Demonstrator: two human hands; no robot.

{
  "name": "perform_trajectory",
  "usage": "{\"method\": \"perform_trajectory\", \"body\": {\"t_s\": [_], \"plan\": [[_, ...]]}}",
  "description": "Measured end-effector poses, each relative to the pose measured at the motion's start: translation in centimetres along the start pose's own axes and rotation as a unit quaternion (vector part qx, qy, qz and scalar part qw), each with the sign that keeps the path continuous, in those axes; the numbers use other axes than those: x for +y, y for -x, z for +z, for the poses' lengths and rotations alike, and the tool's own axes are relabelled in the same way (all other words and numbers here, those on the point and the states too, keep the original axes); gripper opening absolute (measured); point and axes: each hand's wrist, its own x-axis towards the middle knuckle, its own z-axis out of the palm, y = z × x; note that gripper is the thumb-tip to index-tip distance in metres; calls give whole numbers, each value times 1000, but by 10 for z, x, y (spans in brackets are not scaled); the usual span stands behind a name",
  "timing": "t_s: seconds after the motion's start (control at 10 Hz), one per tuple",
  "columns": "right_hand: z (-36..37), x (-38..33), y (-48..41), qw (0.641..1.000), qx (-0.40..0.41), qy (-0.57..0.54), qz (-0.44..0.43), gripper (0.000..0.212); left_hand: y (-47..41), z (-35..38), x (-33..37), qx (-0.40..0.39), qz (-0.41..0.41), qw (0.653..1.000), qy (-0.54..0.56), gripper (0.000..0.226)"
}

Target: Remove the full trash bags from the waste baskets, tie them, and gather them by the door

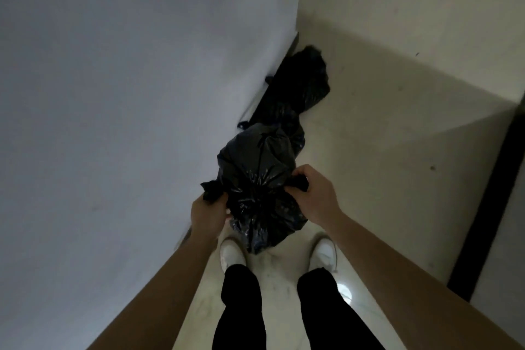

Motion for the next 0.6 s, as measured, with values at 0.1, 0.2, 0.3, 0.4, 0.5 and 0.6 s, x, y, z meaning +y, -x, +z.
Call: {"method": "perform_trajectory", "body": {"t_s": [0.1, 0.2, 0.3, 0.4, 0.5, 0.6], "plan": [[72, 78, -68, 999, 11, 33, 13, 22, -88, 39, -62, 3, -32, 999, 22, 17], [118, 130, -113, 998, 22, 47, 28, 21, -152, 63, -109, 4, -57, 998, 20, 17], [160, 177, -152, 998, 35, 50, 30, 18, -210, 81, -154, 11, -56, 998, -1, 15], [195, 215, -175, 999, -11, 40, 29, 29, -249, 91, -194, 10, -42, 999, -28, 8], [212, 236, -185, 994, -89, 67, 17, 44, -256, 97, -207, -13, 2, 996, -83, 33], [210, 229, -174, 994, -80, 60, 32, 48, -239, 95, -202, 12, 56, 989, -134, 34]]}}
